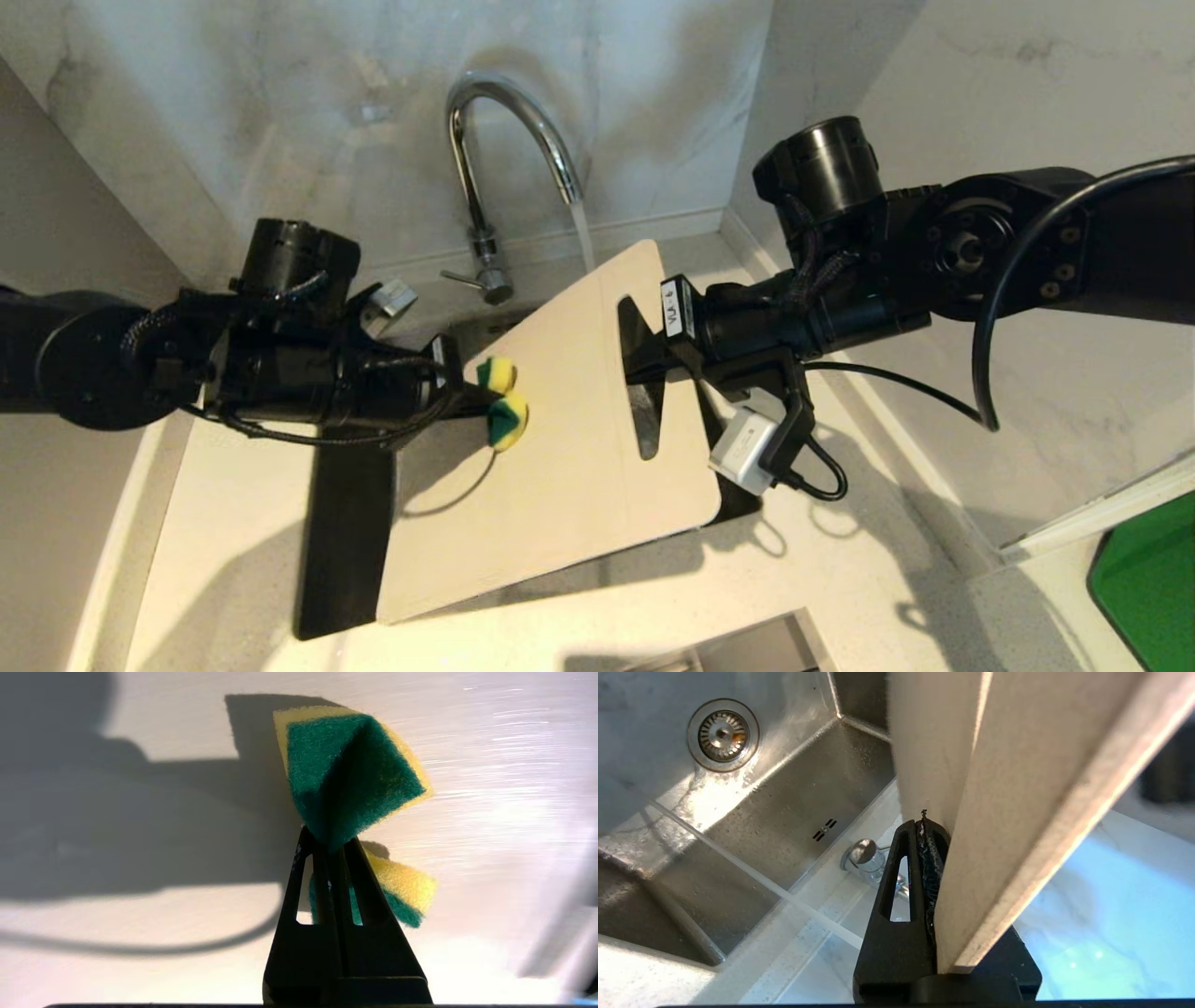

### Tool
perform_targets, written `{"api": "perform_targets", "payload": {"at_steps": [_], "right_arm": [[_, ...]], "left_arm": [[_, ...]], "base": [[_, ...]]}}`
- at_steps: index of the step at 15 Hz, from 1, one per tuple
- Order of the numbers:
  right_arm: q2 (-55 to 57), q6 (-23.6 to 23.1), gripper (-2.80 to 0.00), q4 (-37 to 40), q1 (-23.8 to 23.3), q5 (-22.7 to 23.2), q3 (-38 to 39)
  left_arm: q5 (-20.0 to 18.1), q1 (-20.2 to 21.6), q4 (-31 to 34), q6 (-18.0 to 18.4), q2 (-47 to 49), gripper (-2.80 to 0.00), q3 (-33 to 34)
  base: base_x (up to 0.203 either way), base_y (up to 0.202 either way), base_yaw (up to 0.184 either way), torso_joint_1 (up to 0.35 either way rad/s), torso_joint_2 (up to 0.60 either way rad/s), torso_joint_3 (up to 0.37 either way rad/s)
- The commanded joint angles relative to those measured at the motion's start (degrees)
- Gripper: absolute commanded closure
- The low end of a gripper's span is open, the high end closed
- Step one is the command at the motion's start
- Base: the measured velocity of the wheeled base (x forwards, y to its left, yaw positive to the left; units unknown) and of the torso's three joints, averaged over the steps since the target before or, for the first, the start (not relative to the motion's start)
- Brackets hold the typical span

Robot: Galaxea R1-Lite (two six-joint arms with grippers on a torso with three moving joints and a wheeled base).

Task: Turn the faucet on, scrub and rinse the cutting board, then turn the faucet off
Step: Scrub the cutting board underwater

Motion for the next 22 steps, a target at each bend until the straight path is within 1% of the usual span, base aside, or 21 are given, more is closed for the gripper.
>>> {"api": "perform_targets", "payload": {"at_steps": [1,2,5,7,10,12,16,17,20,22], "right_arm": [[-0.91,-0.76,0.00,0.11,-0.04,0.43,0.23],[-0.91,-0.76,0.00,0.11,0.04,0.52,0.55],[-0.92,-0.76,0.00,0.11,-0.02,0.52,0.53],[-1.31,-0.76,0.00,0.11,-0.05,0.70,0.51],[-1.79,-0.76,0.00,0.11,-0.47,0.78,0.67],[-1.88,-0.76,0.00,0.11,-0.75,1.39,0.93],[-2.23,-0.84,0.00,0.11,-0.84,1.40,1.10],[-2.32,-0.80,0.00,0.11,-0.84,1.40,1.11],[-2.32,-0.85,0.00,0.11,-1.01,1.40,1.11],[-2.58,-0.76,0.00,0.11,-1.02,1.40,1.02]], "left_arm": [[-2.10,5.67,-5.09,0.28,-2.09,0.00,8.43],[-3.22,7.74,-6.37,0.77,-2.41,0.00,10.43],[-5.51,12.21,-7.27,1.81,-3.03,0.00,13.54],[-6.55,14.98,-8.07,3.61,-3.04,0.00,15.28],[-8.33,18.66,-9.58,5.02,-3.13,0.00,18.35],[-8.84,20.73,-11.28,6.05,-3.13,0.00,21.03],[-10.98,24.63,-12.85,6.73,-3.38,0.00,22.90],[-11.34,25.01,-12.88,7.17,-3.63,0.00,22.88],[-11.57,24.78,-12.93,7.03,-5.35,0.00,21.60],[-11.85,23.92,-12.78,5.29,-7.36,0.00,18.94]], "base": [[0.000,0.000,0.000,0.000,0.00,0.000],[0.000,0.000,0.000,0.000,0.00,0.000],[0.000,0.000,0.000,0.000,0.00,0.000],[0.000,0.000,0.000,0.000,0.00,0.000],[0.000,0.000,0.000,0.000,0.00,0.000],[0.000,0.000,0.000,0.000,0.00,0.000],[0.000,0.000,0.000,0.000,0.00,0.000],[0.000,0.000,0.000,0.000,0.00,0.000],[0.000,0.000,0.000,0.000,0.00,0.000],[0.000,0.000,0.000,0.000,0.00,0.000]]}}
